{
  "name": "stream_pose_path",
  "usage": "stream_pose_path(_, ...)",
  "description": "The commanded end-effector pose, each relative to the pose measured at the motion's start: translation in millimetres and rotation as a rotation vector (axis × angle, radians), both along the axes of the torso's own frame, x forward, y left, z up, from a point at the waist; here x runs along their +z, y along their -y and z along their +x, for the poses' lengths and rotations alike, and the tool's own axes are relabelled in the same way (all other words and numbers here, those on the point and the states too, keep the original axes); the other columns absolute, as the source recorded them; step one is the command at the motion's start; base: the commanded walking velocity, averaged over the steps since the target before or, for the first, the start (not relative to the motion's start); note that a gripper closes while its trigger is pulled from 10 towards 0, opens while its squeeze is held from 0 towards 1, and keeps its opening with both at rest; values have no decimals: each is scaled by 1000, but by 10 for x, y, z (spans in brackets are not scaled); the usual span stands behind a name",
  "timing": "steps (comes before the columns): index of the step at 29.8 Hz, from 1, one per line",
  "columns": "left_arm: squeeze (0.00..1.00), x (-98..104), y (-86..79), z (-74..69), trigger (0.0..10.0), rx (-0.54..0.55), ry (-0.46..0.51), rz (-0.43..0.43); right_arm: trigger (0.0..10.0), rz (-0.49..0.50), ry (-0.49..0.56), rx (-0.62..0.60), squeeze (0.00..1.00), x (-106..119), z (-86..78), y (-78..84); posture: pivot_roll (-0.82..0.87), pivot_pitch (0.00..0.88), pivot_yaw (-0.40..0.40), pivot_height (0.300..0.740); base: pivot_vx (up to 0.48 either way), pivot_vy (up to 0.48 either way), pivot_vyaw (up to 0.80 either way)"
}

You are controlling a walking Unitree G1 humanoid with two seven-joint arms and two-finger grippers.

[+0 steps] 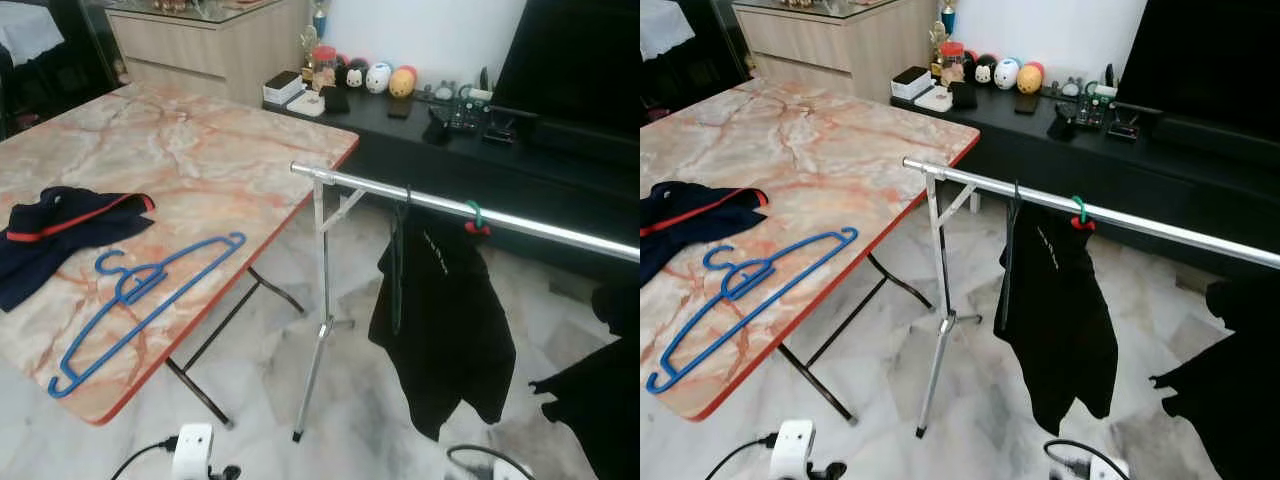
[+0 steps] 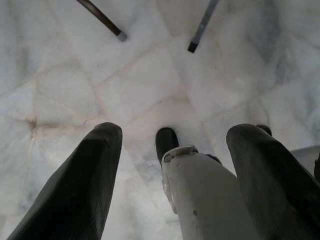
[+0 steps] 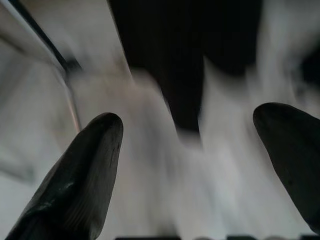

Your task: Hang hanger

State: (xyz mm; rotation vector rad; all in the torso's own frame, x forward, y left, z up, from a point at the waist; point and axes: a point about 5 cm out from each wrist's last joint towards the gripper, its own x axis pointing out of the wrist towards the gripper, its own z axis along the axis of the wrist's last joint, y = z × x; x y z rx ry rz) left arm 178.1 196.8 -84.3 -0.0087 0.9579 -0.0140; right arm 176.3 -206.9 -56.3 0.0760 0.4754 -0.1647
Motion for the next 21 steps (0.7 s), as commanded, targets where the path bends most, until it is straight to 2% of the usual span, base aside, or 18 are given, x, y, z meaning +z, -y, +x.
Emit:
stream_pose_path(1,0,-30,4,-58,10000,-10,-26,5,10000,-1,2,-9,0,4,23,2,-14,0,-4,740,0,0,0)
stream_pose_path(7,0,-38,4,-75,10000,-9,-31,5,10000,2,-86,-15,0,-94,-53,-18,-8,0,-6,740,0,0,0)
stream_pose_path(9,0,-38,6,-76,10000,-7,-31,6,10000,-5,-87,-4,0,-93,-53,-17,-3,0,-8,740,0,0,0)
stream_pose_path(14,0,-37,-2,-77,10000,-2,-29,8,10000,-16,2,8,0,15,56,-1,-4,0,-6,740,0,0,0)
stream_pose_path(16,0,-38,-15,-84,10000,0,-30,12,10000,-45,110,16,0,172,177,32,-12,0,-3,740,0,0,0)
stream_pose_path(21,0,-47,-27,-107,10000,3,-36,16,10000,-69,245,3,0,428,370,100,-16,0,2,740,0,0,0)
